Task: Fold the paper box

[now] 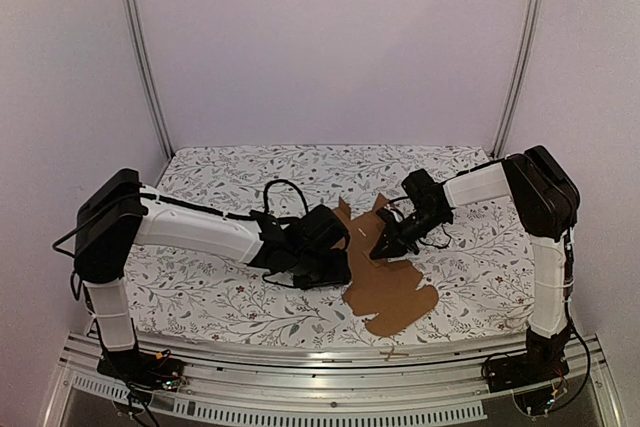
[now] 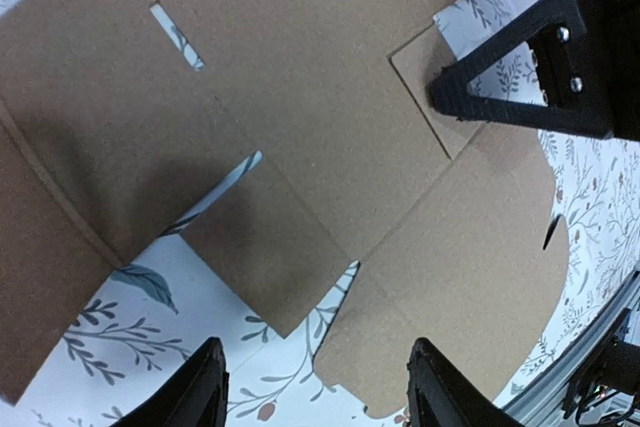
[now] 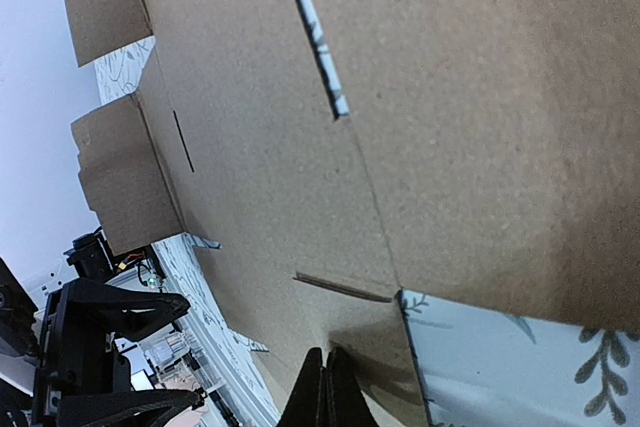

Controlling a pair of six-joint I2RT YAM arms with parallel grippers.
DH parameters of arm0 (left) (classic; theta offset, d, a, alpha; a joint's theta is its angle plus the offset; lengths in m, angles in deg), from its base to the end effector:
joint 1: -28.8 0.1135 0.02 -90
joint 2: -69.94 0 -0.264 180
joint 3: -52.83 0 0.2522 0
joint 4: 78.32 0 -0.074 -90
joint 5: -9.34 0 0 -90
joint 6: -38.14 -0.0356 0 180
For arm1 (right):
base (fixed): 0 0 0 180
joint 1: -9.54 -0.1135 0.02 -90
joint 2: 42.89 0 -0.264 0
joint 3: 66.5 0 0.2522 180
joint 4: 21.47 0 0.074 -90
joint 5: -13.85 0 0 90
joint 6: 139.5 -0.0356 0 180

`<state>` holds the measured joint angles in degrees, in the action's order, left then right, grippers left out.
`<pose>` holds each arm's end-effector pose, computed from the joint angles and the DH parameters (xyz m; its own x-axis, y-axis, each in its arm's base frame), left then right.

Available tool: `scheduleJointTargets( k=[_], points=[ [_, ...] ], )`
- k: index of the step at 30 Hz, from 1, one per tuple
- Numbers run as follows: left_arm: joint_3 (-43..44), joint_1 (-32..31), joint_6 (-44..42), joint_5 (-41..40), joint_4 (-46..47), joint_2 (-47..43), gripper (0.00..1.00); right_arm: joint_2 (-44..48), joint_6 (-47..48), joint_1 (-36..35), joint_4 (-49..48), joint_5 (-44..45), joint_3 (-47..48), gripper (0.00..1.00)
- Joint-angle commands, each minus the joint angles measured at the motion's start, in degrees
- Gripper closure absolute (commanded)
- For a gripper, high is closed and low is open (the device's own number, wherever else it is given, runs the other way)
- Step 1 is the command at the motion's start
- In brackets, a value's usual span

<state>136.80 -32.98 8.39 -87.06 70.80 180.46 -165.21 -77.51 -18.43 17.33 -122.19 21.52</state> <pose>0.1912 -0.3480 0.1558 -0.9333 -0.0854 -0.3487 0.0745 0.9041 -0.4208 0.3397 0.2094 0.1000 -0.9858 -0.1544 0.0668 -0.0537 0.6654 0.7446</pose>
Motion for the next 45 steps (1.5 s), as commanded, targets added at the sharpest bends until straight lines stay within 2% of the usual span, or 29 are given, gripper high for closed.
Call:
scheduleJointTargets(
  k=[1, 14, 23, 45],
  points=[
    [-0.7, 1.5, 3.9, 1.7, 3.6, 2.3, 0.39, -4.2, 0.2, 0.0, 3.4, 8.4, -2.1, 1.0],
    [-1.0, 2.8, 8.1, 5.0, 5.7, 5.4, 0.39, -4.4, 0.1, 0.3, 3.3, 8.0, -2.2, 1.0],
    [-2.3, 2.7, 5.2, 3.7, 15.1, 2.8, 0.4, -4.5, 0.1, 0.3, 3.2, 7.8, -2.2, 1.0],
    [4.8, 2.9, 0.6, 4.9, 15.4, 6.7, 0.42, -4.9, 0.1, 0.9, 3.0, 7.0, -2.2, 1.0]
  ],
)
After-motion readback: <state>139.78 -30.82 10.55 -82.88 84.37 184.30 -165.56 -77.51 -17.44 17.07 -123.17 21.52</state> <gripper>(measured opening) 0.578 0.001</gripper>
